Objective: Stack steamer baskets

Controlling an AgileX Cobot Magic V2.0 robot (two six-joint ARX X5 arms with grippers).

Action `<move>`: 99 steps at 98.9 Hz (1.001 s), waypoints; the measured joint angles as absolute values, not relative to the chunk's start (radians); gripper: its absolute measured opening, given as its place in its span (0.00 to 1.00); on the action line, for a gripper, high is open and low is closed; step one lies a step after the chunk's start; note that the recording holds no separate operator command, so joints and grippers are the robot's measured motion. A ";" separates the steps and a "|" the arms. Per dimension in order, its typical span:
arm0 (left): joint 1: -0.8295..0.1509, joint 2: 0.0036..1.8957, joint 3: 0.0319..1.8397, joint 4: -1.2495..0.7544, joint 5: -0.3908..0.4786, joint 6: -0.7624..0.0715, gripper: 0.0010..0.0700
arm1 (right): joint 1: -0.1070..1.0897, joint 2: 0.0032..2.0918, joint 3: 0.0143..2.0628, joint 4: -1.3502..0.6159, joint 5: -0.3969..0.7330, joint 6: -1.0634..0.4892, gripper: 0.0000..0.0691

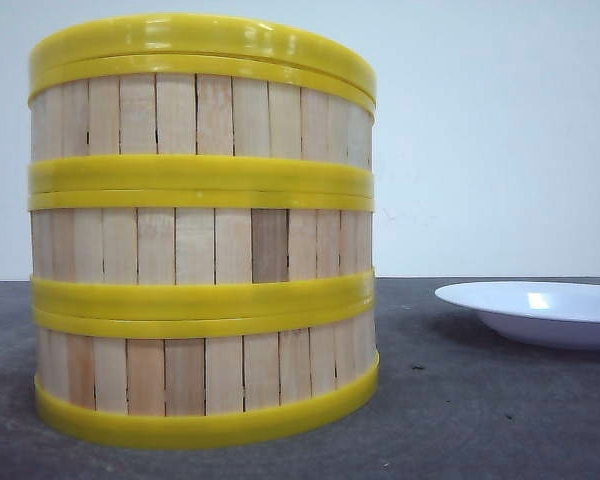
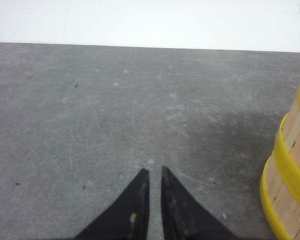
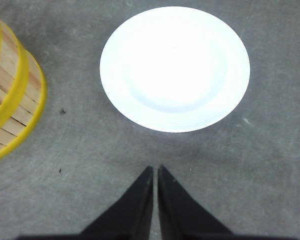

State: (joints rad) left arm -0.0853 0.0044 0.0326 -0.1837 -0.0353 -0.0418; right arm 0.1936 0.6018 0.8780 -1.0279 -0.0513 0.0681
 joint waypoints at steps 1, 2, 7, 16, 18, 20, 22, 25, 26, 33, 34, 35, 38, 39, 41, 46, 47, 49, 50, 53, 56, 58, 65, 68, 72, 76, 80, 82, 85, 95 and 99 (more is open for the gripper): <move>-0.085 0.004 0.033 -0.183 -0.035 -0.041 0.01 | 0.194 0.602 0.878 -1.028 -0.051 0.068 0.02; -0.085 0.004 0.033 -0.184 -0.035 -0.042 0.01 | 0.194 0.602 0.878 -1.028 -0.051 0.068 0.02; -0.085 0.004 0.033 -0.184 -0.035 -0.042 0.01 | 0.194 0.602 0.878 -1.028 -0.051 0.068 0.02; -0.085 0.004 0.033 -0.184 -0.035 -0.042 0.01 | 0.194 0.602 0.878 -1.028 -0.051 0.068 0.02; -0.085 0.004 0.033 -0.183 -0.035 -0.042 0.01 | 0.194 0.602 0.878 -1.028 -0.051 0.068 0.02; -0.085 0.004 0.033 -0.183 -0.035 -0.042 0.01 | 0.194 0.602 0.878 -1.028 -0.051 0.068 0.02; -0.085 0.004 0.033 -0.184 -0.035 -0.042 0.01 | 0.194 0.602 0.878 -1.028 -0.051 0.068 0.02; -0.085 0.004 0.033 -0.184 -0.035 -0.042 0.01 | 0.194 0.602 0.878 -1.028 -0.051 0.068 0.02; -0.085 0.004 0.033 -0.183 -0.035 -0.042 0.01 | 0.194 0.602 0.878 -1.028 -0.051 0.068 0.02; -0.085 0.004 0.033 -0.184 -0.035 -0.042 0.01 | 0.194 0.602 0.878 -1.028 -0.051 0.068 0.02; -0.085 0.004 0.033 -0.184 -0.035 -0.042 0.01 | 0.194 0.602 0.878 -1.028 -0.051 0.068 0.02; -0.085 0.004 0.033 -0.183 -0.035 -0.042 0.01 | 0.194 0.602 0.878 -1.028 -0.051 0.068 0.02; -0.085 0.004 0.033 -0.184 -0.035 -0.042 0.01 | 0.194 0.602 0.878 -1.028 -0.051 0.068 0.02; -0.085 0.004 0.033 -0.184 -0.035 -0.042 0.01 | 0.194 0.602 0.878 -1.028 -0.051 0.068 0.02; -0.085 0.004 0.033 -0.184 -0.035 -0.042 0.01 | 0.194 0.602 0.878 -1.028 -0.051 0.068 0.02; -0.085 0.004 0.033 -0.184 -0.035 -0.042 0.01 | 0.192 0.593 0.876 -1.023 -0.033 0.063 0.02; -0.086 0.004 0.033 -0.184 -0.035 -0.042 0.01 | 0.191 0.591 0.875 -1.019 -0.026 0.061 0.02; -0.086 0.004 0.033 -0.184 -0.035 -0.042 0.01 | 0.189 0.584 0.869 -1.009 -0.014 0.058 0.02; -0.086 0.004 0.033 -0.184 -0.035 -0.042 0.01 | 0.187 0.579 0.865 -1.001 -0.009 0.057 0.02; -0.085 0.004 0.033 -0.184 -0.035 -0.042 0.01 | 0.183 0.562 0.850 -0.977 -0.002 0.055 0.02; -0.085 0.004 0.033 -0.184 -0.035 -0.042 0.01 | 0.180 0.543 0.828 -0.947 -0.003 0.051 0.02; -0.085 0.004 0.033 -0.184 -0.035 -0.042 0.01 | 0.178 0.527 0.810 -0.924 -0.003 0.049 0.02; -0.085 0.004 0.033 -0.184 -0.035 -0.042 0.01 | 0.171 0.464 0.731 -0.833 -0.008 0.040 0.02; -0.085 0.004 0.033 -0.184 -0.035 -0.042 0.01 | 0.167 0.437 0.693 -0.789 -0.017 0.034 0.02; -0.085 0.004 0.033 -0.184 -0.035 -0.042 0.01 | 0.159 0.402 0.639 -0.725 -0.025 0.029 0.02; -0.085 0.004 0.033 -0.184 -0.035 -0.042 0.01 | 0.153 0.367 0.583 -0.663 -0.028 0.025 0.02; -0.085 0.004 0.033 -0.184 -0.035 -0.042 0.01 | 0.143 0.332 0.525 -0.606 -0.035 0.022 0.02; -0.085 0.004 0.033 -0.184 -0.035 -0.042 0.01 | 0.138 0.315 0.497 -0.579 -0.035 0.022 0.02; -0.085 0.004 0.033 -0.184 -0.035 -0.042 0.01 | 0.132 0.288 0.457 -0.540 -0.039 0.022 0.02; -0.085 0.004 0.033 -0.184 -0.035 -0.042 0.01 | 0.116 0.196 0.328 -0.404 -0.063 0.022 0.02; -0.085 0.004 0.033 -0.184 -0.035 -0.042 0.01 | 0.114 0.163 0.284 -0.352 -0.069 0.022 0.02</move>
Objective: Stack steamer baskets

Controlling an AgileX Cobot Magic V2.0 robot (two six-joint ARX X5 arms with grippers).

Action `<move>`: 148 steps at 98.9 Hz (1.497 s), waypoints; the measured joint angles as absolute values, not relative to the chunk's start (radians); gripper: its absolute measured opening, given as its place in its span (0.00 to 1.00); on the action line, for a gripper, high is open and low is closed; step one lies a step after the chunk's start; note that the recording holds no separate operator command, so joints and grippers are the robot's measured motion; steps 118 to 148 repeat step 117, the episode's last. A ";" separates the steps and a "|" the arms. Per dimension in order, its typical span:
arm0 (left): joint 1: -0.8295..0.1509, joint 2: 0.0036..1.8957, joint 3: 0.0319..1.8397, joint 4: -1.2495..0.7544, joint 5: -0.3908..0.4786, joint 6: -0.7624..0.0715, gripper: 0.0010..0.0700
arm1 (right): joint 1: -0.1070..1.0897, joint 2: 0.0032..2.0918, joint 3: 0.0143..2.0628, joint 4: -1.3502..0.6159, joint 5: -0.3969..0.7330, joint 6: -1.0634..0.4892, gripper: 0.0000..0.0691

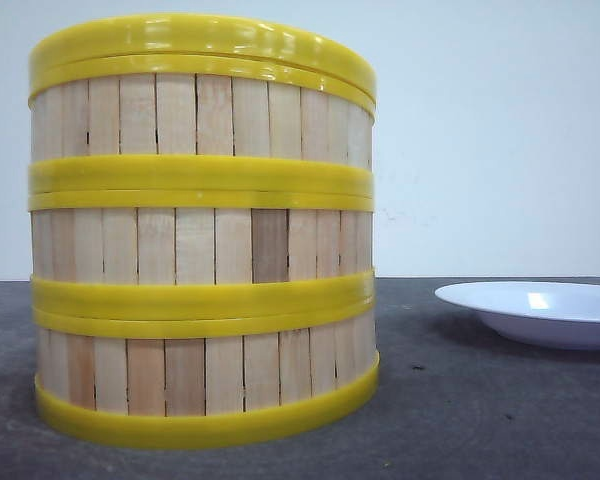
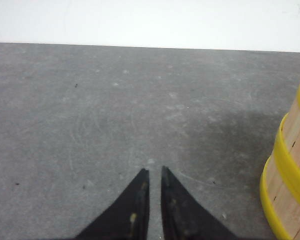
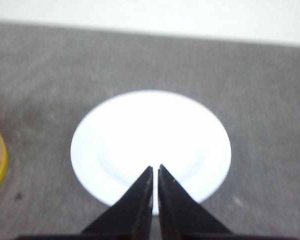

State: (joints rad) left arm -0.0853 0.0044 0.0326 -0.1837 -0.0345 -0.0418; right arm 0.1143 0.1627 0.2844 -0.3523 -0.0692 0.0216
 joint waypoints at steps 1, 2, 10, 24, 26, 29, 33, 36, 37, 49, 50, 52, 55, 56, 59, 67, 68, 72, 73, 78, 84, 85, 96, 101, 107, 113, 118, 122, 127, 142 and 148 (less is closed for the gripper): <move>-0.085 0.004 0.033 -0.184 -0.035 -0.042 0.01 | 0.114 0.154 0.274 -0.340 -0.071 0.022 0.02; -0.085 0.004 0.033 -0.184 -0.035 -0.042 0.01 | 0.113 0.146 0.263 -0.328 -0.072 0.022 0.02; -0.085 0.004 0.033 -0.184 -0.035 -0.042 0.01 | 0.109 0.091 0.183 -0.255 -0.076 0.022 0.02; -0.085 0.004 0.033 -0.184 -0.035 -0.042 0.01 | 0.108 0.009 0.066 -0.178 -0.078 0.022 0.02; -0.085 0.004 0.033 -0.184 -0.035 -0.042 0.01 | 0.108 0.002 0.052 -0.165 -0.077 0.022 0.02; -0.085 0.004 0.033 -0.184 -0.034 -0.042 0.01 | 0.108 0.001 0.035 -0.142 -0.078 0.022 0.02; -0.086 0.004 0.033 -0.184 -0.034 -0.042 0.01 | 0.108 0.002 0.016 -0.119 -0.080 0.022 0.02; -0.085 0.004 0.033 -0.184 -0.034 -0.042 0.01 | 0.108 0.003 0.014 -0.132 -0.080 0.022 0.02; -0.085 0.004 0.033 -0.184 -0.034 -0.042 0.01 | 0.108 0.004 0.014 -0.136 -0.081 0.022 0.02; -0.085 0.005 0.033 -0.184 -0.034 -0.042 0.01 | 0.108 0.004 0.015 -0.167 -0.083 0.022 0.02; -0.086 0.004 0.033 -0.184 -0.034 -0.042 0.01 | 0.108 0.004 0.015 -0.166 -0.083 0.022 0.02; -0.085 0.004 0.033 -0.184 -0.033 -0.042 0.01 | 0.109 0.004 0.015 -0.167 -0.082 0.022 0.02; -0.085 0.004 0.033 -0.184 -0.034 -0.042 0.01 | 0.109 0.004 0.015 -0.167 -0.080 0.022 0.02; -0.086 0.004 0.033 -0.184 -0.034 -0.042 0.01 | 0.109 0.004 0.015 -0.167 -0.080 0.022 0.02; -0.085 0.004 0.033 -0.184 -0.033 -0.042 0.01 | 0.109 0.004 0.015 -0.166 -0.081 0.022 0.02; -0.085 0.004 0.033 -0.184 -0.033 -0.042 0.01 | 0.109 0.004 0.015 -0.165 -0.079 0.022 0.02; -0.085 0.004 0.033 -0.184 -0.033 -0.042 0.01 | 0.109 0.004 0.015 -0.165 -0.079 0.022 0.02; -0.085 0.004 0.033 -0.184 -0.033 -0.042 0.01 | 0.109 0.004 0.015 -0.165 -0.079 0.022 0.02; -0.085 0.004 0.033 -0.184 -0.033 -0.042 0.01 | 0.109 0.004 0.015 -0.165 -0.079 0.022 0.02; -0.085 0.004 0.033 -0.184 -0.033 -0.042 0.01 | 0.109 0.004 0.015 -0.165 -0.079 0.022 0.02; -0.085 0.004 0.033 -0.184 -0.033 -0.042 0.01 | 0.109 0.004 0.015 -0.165 -0.079 0.022 0.02; -0.085 0.004 0.033 -0.184 -0.033 -0.042 0.01 | 0.109 0.004 0.015 -0.165 -0.079 0.022 0.02; -0.085 0.004 0.033 -0.184 -0.033 -0.042 0.01 | 0.109 0.004 0.015 -0.165 -0.079 0.022 0.02; -0.085 0.004 0.033 -0.184 -0.033 -0.042 0.01 | 0.109 0.004 0.015 -0.165 -0.079 0.022 0.02; -0.085 0.004 0.033 -0.184 -0.033 -0.042 0.01 | 0.109 0.004 0.015 -0.165 -0.079 0.022 0.02; -0.085 0.004 0.033 -0.184 -0.033 -0.042 0.01 | 0.109 0.004 0.015 -0.165 -0.079 0.022 0.02; -0.085 0.004 0.033 -0.184 -0.033 -0.042 0.01 | 0.109 0.004 0.015 -0.165 -0.079 0.022 0.02; -0.085 0.004 0.033 -0.184 -0.033 -0.042 0.01 | 0.109 0.004 0.015 -0.165 -0.079 0.022 0.02; -0.085 0.004 0.033 -0.184 -0.033 -0.042 0.01 | 0.109 0.004 0.015 -0.165 -0.079 0.022 0.02; -0.085 0.004 0.033 -0.184 -0.033 -0.042 0.01 | 0.109 0.004 0.015 -0.165 -0.079 0.022 0.02; -0.085 0.004 0.033 -0.184 -0.033 -0.042 0.01 | 0.109 0.004 0.015 -0.165 -0.079 0.022 0.02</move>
